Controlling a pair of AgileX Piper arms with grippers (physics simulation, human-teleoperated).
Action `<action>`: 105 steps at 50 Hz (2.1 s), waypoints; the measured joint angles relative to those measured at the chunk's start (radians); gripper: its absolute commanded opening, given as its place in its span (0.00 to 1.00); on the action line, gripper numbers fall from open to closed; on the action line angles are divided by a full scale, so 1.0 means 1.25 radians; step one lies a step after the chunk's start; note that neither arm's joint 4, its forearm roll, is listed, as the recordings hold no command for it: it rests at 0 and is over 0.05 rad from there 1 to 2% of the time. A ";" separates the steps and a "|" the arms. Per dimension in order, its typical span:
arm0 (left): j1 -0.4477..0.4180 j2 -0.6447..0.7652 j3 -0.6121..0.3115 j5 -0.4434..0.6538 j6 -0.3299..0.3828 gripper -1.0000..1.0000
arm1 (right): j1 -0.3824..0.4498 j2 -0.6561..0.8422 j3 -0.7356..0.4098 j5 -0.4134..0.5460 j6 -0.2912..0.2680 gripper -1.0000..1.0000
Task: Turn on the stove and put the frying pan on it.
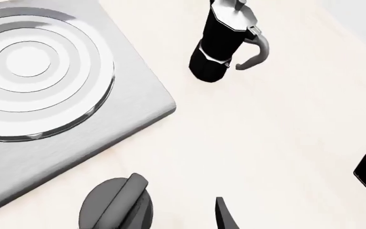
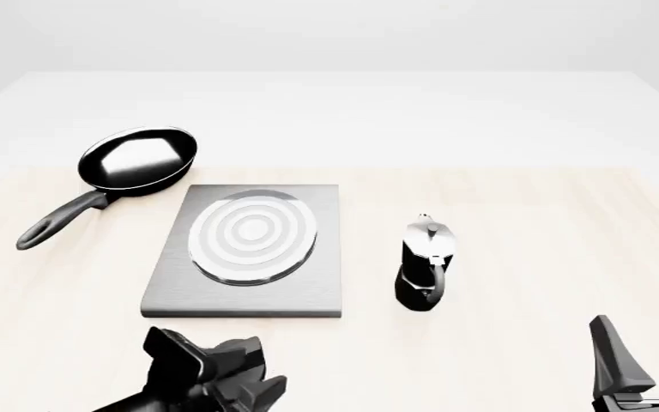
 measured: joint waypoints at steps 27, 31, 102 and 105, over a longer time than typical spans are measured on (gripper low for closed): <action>0.082 -0.361 -0.073 0.338 0.118 1.00 | 0.000 0.000 0.000 0.000 0.000 1.00; 0.092 -0.378 -0.078 0.354 0.125 1.00 | 0.000 0.000 0.000 0.000 0.000 1.00; 0.498 -0.361 -0.391 0.624 0.323 1.00 | 0.000 0.000 0.000 0.000 0.000 1.00; 0.516 -0.345 -0.409 0.630 0.332 1.00 | 0.000 0.000 0.000 0.000 0.000 1.00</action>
